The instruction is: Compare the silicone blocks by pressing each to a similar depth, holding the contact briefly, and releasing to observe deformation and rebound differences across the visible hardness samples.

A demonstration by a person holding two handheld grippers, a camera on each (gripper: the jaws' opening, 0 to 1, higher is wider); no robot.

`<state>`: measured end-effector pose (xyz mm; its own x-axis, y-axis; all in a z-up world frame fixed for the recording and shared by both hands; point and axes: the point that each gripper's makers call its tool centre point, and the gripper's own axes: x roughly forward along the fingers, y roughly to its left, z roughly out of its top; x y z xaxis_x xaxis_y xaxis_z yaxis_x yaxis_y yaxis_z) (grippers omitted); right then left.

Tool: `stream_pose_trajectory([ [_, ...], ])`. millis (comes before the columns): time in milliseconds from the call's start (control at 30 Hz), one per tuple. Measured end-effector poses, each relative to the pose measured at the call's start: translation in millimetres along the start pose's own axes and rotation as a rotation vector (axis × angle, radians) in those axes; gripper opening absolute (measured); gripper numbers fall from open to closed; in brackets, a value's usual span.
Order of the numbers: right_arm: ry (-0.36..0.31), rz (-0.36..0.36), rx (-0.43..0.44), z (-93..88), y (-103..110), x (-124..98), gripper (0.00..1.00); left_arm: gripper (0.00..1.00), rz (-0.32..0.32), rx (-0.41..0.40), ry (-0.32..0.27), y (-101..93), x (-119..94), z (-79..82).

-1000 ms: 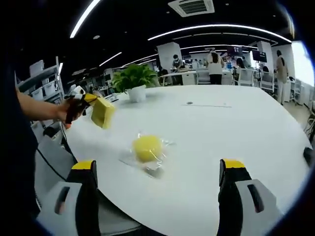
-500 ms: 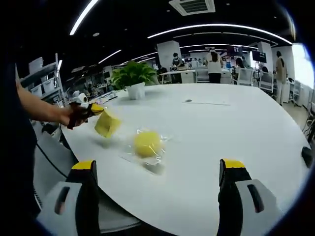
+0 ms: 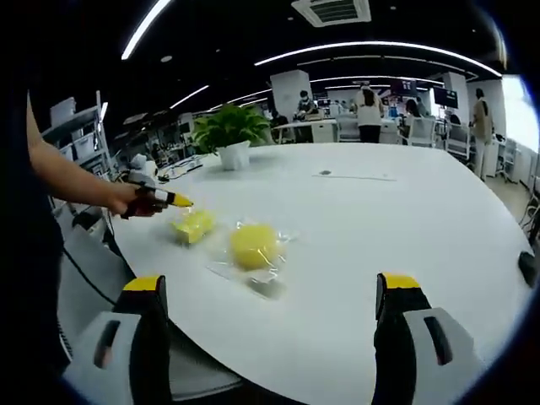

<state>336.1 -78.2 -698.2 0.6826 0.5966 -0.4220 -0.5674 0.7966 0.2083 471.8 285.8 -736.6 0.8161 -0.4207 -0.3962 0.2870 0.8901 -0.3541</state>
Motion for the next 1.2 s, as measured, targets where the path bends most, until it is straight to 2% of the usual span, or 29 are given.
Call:
stream_pose_trajectory([
  [33,-0.003,0.01,0.004,2.8,3.4,-0.1,0.96,0.91,0.002,-0.036,-0.006,-3.6,-7.7,4.3],
  [67,0.011,0.022,-0.003,4.4,6.6,0.6,0.96,0.86,0.036,-0.015,0.004,0.7,-15.4,5.5],
  [100,0.016,0.026,-0.022,7.1,7.6,1.0,0.96,0.87,0.058,0.031,-0.021,2.6,-19.2,11.9],
  [133,0.002,0.033,-0.043,15.0,8.2,1.6,0.96,0.98,0.05,0.057,-0.036,0.3,-19.7,15.5],
  [167,-0.009,0.037,-0.042,19.4,7.1,2.5,0.96,0.99,0.058,0.086,-0.049,1.7,-20.9,19.7],
  [233,-0.026,0.016,-0.05,24.9,-1.9,4.6,0.96,1.0,0.01,0.174,-0.067,-5.3,-22.0,25.0],
  [267,-0.044,-0.001,-0.051,26.6,-7.3,5.2,0.96,1.0,-0.044,0.168,-0.043,-13.2,-22.6,19.8],
  [333,-0.043,-0.015,0.016,22.2,-14.3,9.2,0.96,1.0,-0.03,0.199,0.023,-4.8,-24.2,11.0],
  [367,-0.034,-0.02,0.036,18.5,-17.2,11.8,0.97,1.0,-0.022,0.183,0.052,-1.8,-25.9,8.4],
  [400,-0.032,-0.019,0.033,18.8,-16.9,13.3,0.96,1.0,-0.025,0.127,0.054,-1.7,-26.8,10.2],
  [500,-0.043,-0.009,0.01,30.0,-7.9,16.9,0.96,1.0,-0.026,0.15,0.009,2.5,-26.7,24.2],
  [533,-0.045,-0.009,0.01,31.4,-8.1,18.1,0.96,1.0,-0.027,0.162,0.03,2.1,-24.1,23.7],
  [600,-0.046,-0.006,0.019,32.7,-9.2,21.1,0.96,1.0,-0.02,0.133,0.095,1.9,-21.7,16.9],
  [633,-0.047,-0.006,0.019,32.6,-9.4,24.3,0.96,1.0,-0.04,0.069,0.096,-3.7,-15.3,18.1],
  [700,-0.048,-0.004,0.035,32.5,-9.6,27.9,0.96,1.0,-0.063,0.008,0.097,-14.9,-7.8,20.4],
  [800,-0.046,-0.01,0.012,35.5,-5.5,32.8,0.96,1.0,-0.148,-0.032,0.09,-43.9,0.2,21.5],
  [900,-0.059,-0.023,0.018,40.1,-3.3,34.8,0.96,1.0,-0.198,0.041,0.112,-62.2,4.0,14.6],
  [1000,-0.071,-0.034,0.026,48.0,5.0,37.7,0.96,1.0,-0.239,-0.001,0.137,-72.2,7.0,6.1],
  [1067,-0.076,-0.034,0.024,52.0,9.8,42.6,0.96,0.99,-0.252,0.008,0.177,-77.0,8.8,-1.8],
  [1200,-0.06,-0.047,0.043,49.7,9.1,52.4,0.97,0.97,-0.274,-0.009,0.15,-82.1,14.0,4.6],
])
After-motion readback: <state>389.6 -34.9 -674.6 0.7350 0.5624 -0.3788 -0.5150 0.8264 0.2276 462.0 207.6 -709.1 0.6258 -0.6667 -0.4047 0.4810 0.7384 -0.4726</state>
